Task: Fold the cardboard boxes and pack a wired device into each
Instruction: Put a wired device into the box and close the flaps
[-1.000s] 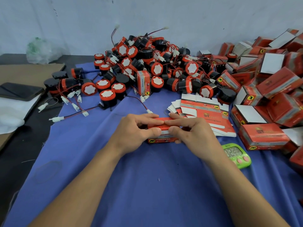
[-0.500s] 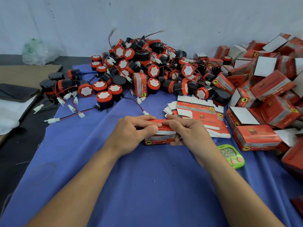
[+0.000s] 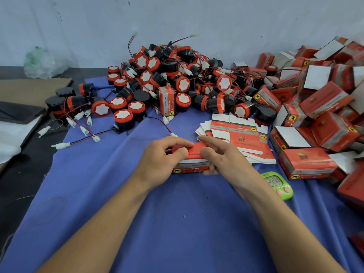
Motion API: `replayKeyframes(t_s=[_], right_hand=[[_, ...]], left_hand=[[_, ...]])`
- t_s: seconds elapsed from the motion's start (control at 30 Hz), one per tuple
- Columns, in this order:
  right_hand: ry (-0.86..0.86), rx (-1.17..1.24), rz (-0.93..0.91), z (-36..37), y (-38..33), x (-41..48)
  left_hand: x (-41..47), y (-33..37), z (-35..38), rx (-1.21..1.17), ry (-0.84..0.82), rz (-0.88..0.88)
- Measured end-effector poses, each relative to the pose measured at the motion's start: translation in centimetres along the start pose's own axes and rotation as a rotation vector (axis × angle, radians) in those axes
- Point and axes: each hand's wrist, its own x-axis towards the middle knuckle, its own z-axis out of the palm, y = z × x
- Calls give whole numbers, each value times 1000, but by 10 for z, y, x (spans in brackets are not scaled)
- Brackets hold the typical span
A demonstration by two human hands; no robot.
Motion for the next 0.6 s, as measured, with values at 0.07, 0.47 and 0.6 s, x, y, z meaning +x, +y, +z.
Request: replayKeyframes(t_s=[0.07,0.47,0.6], right_hand=[[-27,0,13,0,0,1],[-47,-96,31,1,-5,-5],[-22,-120,-8,3,-7,-7]], left_hand=[[1,0,3,-3,-13,-33],[0,-5,1,75,-84,-55],[1,-3,5,41,-74,-19]])
